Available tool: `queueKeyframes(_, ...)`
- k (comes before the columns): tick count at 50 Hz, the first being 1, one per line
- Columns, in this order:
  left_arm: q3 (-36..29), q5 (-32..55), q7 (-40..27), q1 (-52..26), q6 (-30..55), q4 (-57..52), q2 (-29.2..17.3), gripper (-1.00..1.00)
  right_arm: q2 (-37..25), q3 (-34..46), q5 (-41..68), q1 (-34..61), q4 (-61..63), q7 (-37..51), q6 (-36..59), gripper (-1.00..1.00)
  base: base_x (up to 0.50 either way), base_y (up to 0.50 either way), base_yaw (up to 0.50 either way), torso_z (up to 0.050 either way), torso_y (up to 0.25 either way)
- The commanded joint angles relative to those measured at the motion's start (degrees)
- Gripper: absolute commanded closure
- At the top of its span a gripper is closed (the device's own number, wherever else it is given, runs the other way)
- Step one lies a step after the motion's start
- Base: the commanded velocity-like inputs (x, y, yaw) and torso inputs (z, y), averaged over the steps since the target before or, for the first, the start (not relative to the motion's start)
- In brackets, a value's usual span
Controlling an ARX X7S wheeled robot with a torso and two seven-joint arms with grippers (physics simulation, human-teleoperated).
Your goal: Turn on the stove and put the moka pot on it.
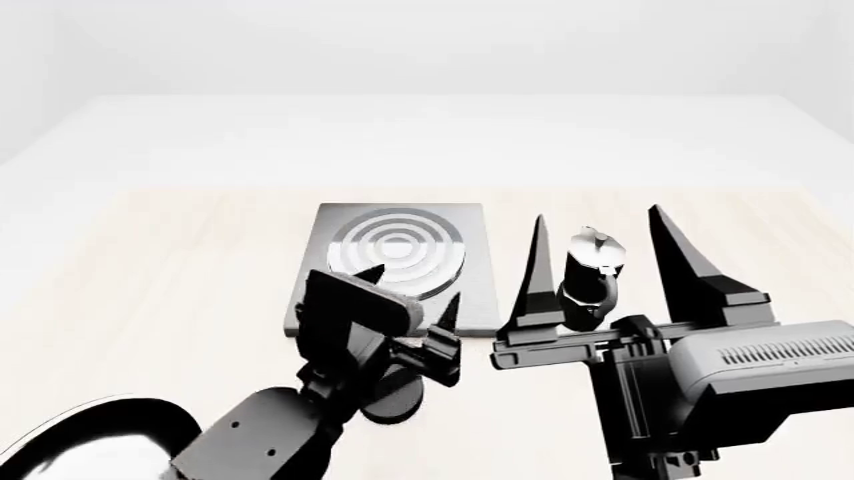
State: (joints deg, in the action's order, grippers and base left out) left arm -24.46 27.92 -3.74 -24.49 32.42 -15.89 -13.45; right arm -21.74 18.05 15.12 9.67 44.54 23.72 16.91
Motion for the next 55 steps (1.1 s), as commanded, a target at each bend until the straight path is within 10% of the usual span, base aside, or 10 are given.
queueKeyframes(1, 5.3, -2.4, -4.0, 0.9, -6.5, -8.7, -2.7, -1.00, -0.4, -0.3, 0.4, 0.2, 0.4, 0.3, 0.4, -1.00, 0.00, 0.00, 0.00, 0.000, 0.000)
queueKeyframes(55, 24.8, -13.9, -14.7, 26.1, -24.6, -41.5, -16.1, -1.00, -2.9, -6.8, 0.3, -1.3, -20.8, 0.6, -4.9, -1.00, 0.00, 0.00, 0.00, 0.000, 0.000)
